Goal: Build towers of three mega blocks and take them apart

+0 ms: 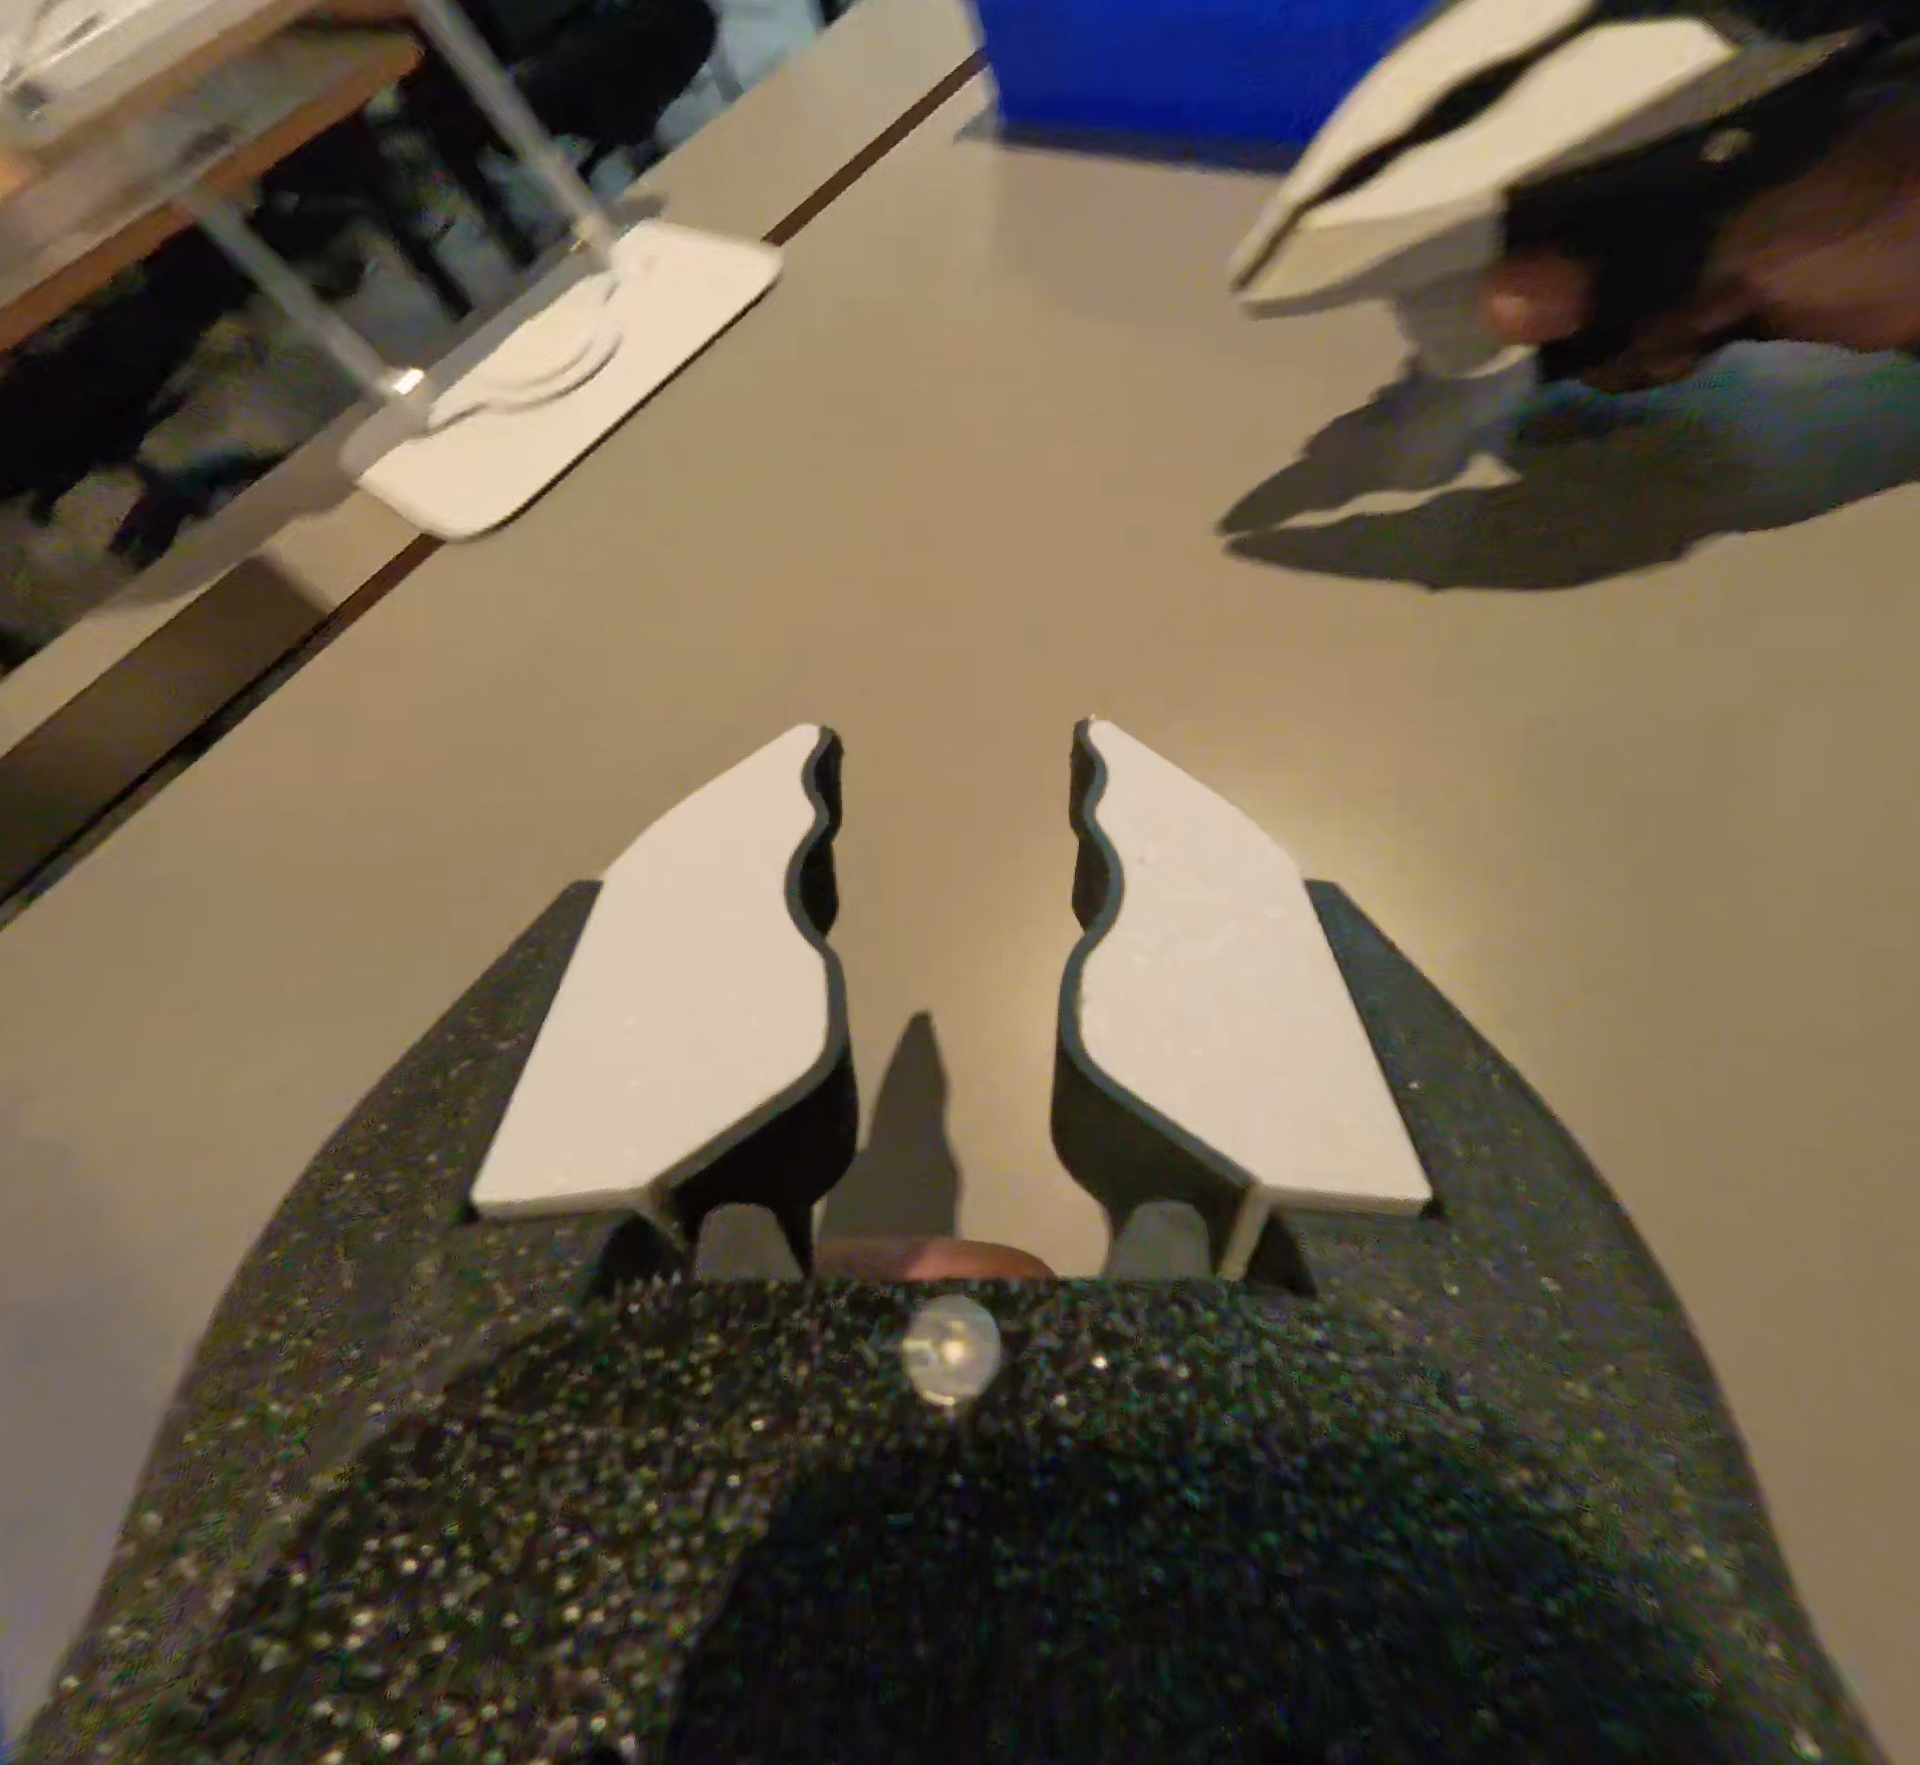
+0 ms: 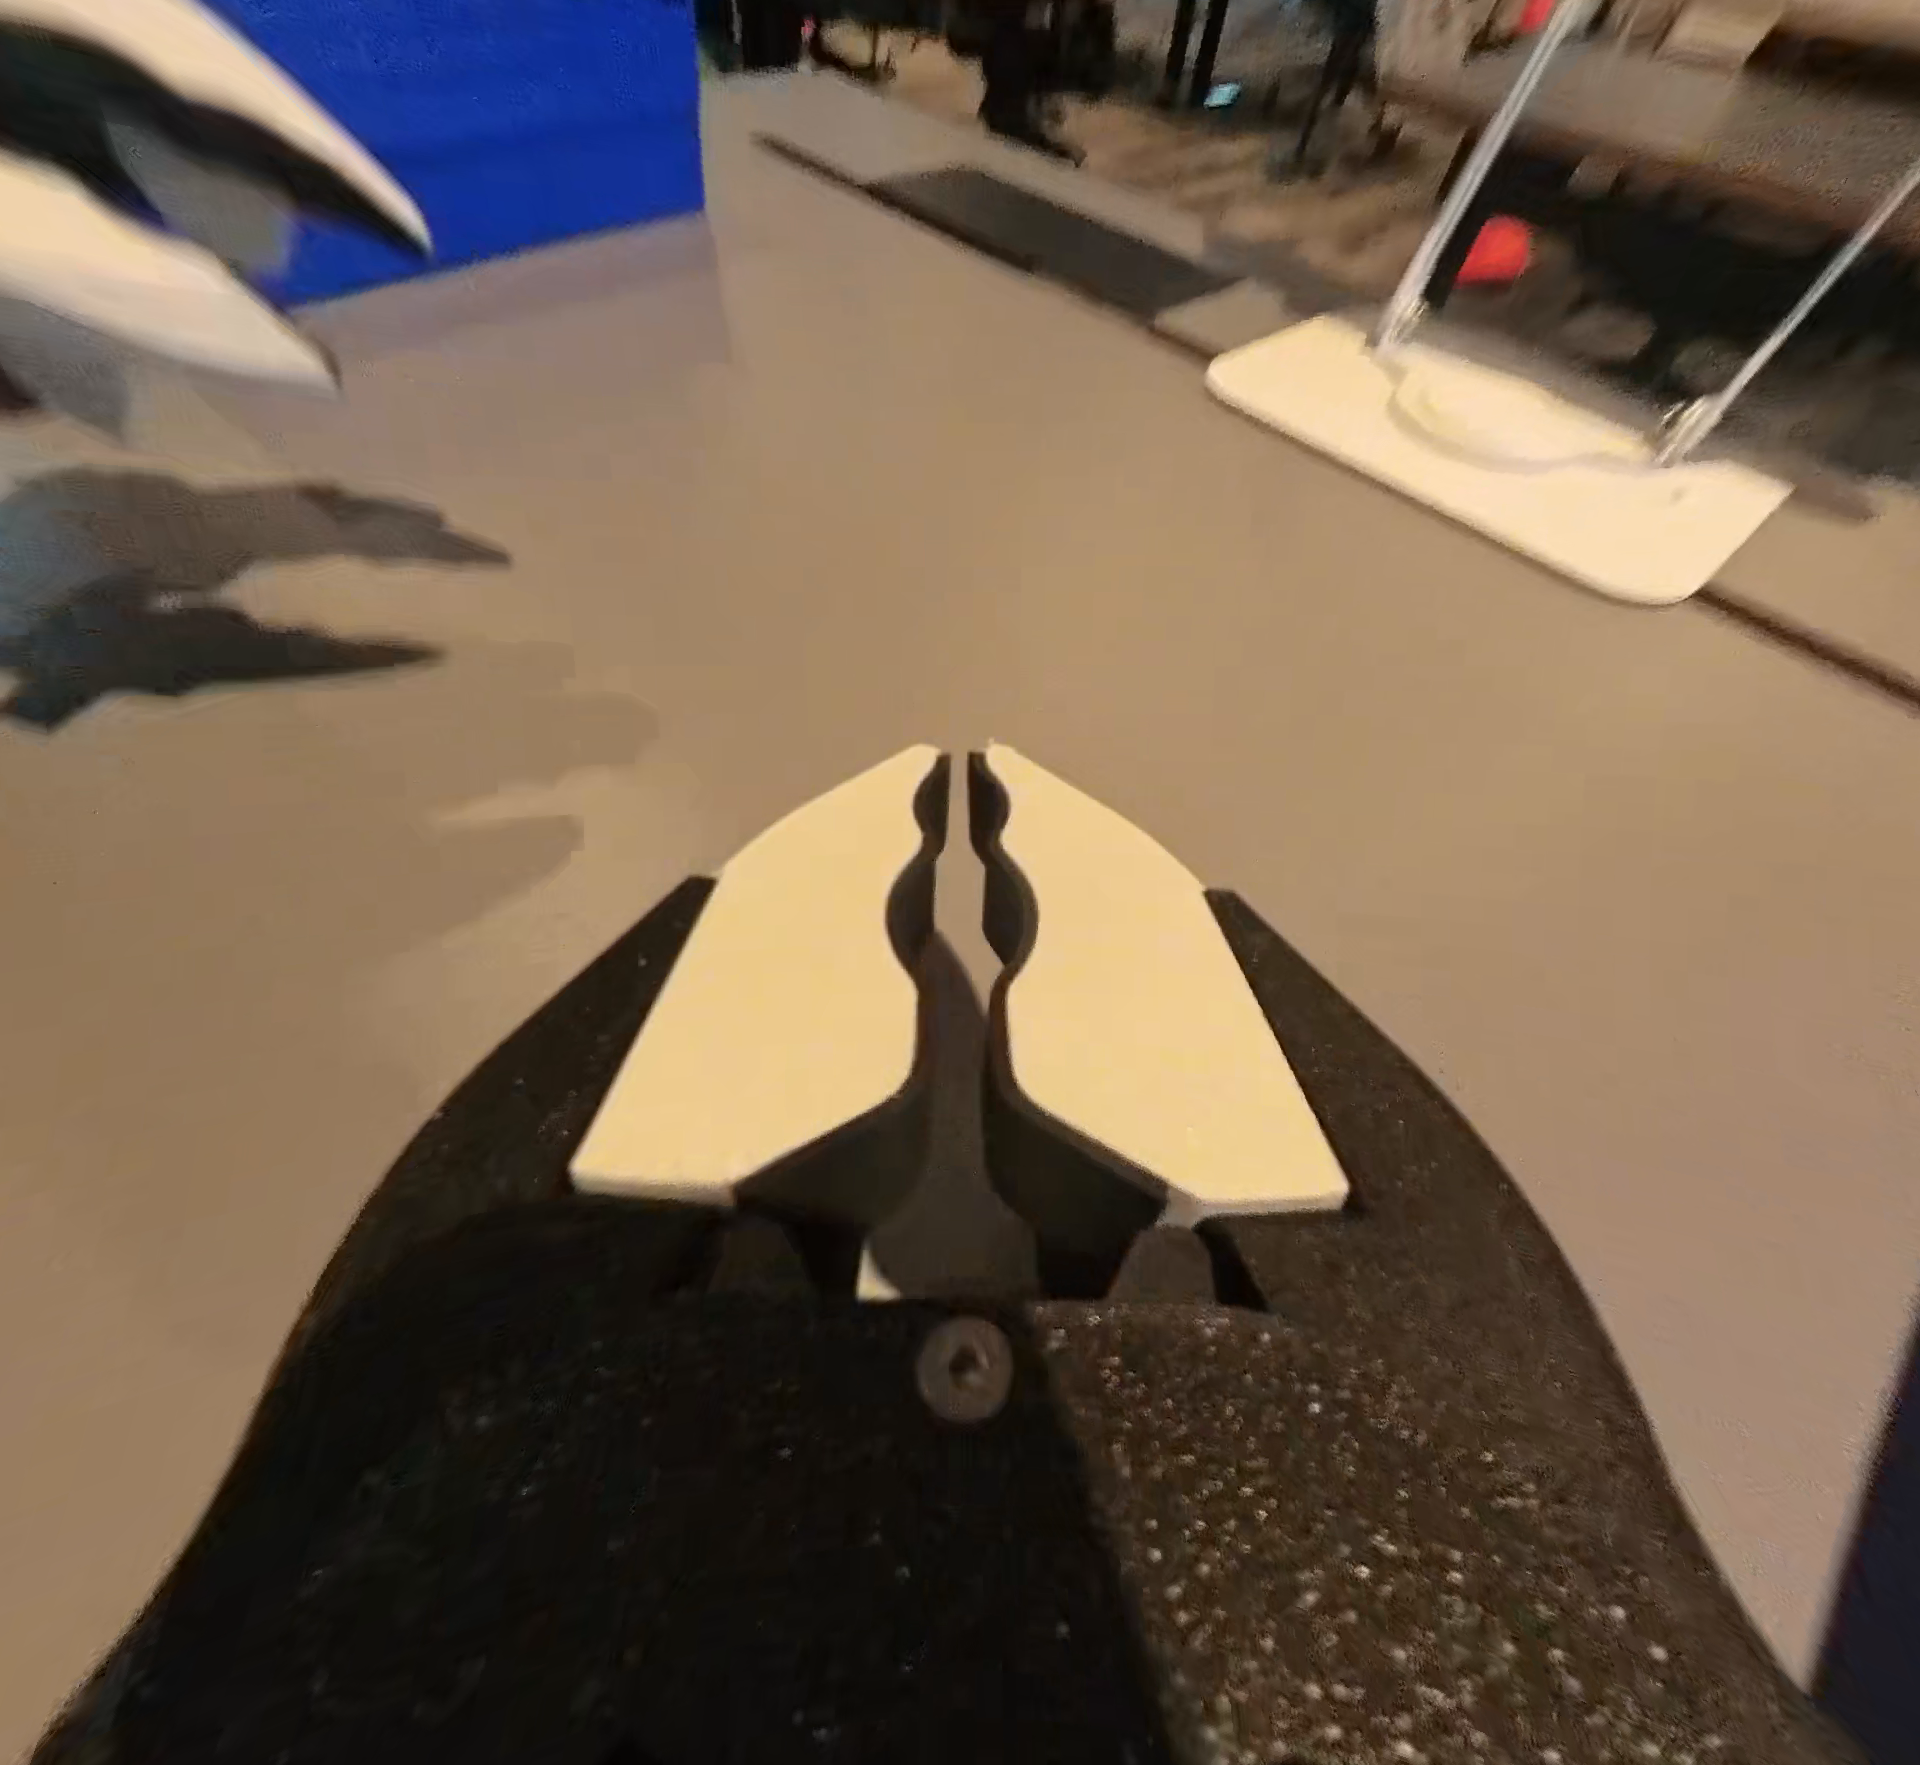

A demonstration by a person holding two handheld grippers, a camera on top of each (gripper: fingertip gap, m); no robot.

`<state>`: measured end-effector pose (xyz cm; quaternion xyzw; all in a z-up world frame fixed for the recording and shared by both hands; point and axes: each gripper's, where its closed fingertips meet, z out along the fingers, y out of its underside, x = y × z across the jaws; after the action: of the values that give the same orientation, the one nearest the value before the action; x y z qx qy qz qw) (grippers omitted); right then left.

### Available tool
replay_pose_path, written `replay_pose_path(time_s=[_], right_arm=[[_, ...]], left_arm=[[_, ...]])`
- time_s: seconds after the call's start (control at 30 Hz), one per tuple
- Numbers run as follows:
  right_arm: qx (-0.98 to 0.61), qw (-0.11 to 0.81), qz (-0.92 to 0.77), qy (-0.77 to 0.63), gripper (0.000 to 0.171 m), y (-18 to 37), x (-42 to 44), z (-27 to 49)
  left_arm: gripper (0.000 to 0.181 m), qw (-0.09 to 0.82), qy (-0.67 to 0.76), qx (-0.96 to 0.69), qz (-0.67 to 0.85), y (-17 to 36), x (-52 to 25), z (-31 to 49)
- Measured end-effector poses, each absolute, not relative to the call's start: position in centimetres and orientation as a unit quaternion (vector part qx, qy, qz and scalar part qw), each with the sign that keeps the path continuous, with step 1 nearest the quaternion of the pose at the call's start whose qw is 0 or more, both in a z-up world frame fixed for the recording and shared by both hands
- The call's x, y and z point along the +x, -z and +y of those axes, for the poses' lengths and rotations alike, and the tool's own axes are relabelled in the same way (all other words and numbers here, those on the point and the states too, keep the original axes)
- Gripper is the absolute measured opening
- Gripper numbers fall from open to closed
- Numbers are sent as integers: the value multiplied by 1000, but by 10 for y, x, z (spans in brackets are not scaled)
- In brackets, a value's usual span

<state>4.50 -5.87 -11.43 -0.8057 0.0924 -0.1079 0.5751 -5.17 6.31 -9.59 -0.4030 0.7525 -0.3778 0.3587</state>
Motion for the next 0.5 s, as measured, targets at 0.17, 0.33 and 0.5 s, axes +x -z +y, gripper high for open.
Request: replay_pose_path(time_s=[0.17, 0.33, 0.5], right_arm=[[-817, 562, 109, 74, 4, 125, 48, -62], [-827, 550, 93, 77, 5, 129, 43, -60], [-837, 536, 69, 88, 6, 133, 38, -57]], left_arm=[[43, 385, 321, -501, 706, 45, -77, 141], [43, 496, 171, -587, 617, -16, -116, 284], [47, 376, 135, -728, 557, 36, -126, 394]])
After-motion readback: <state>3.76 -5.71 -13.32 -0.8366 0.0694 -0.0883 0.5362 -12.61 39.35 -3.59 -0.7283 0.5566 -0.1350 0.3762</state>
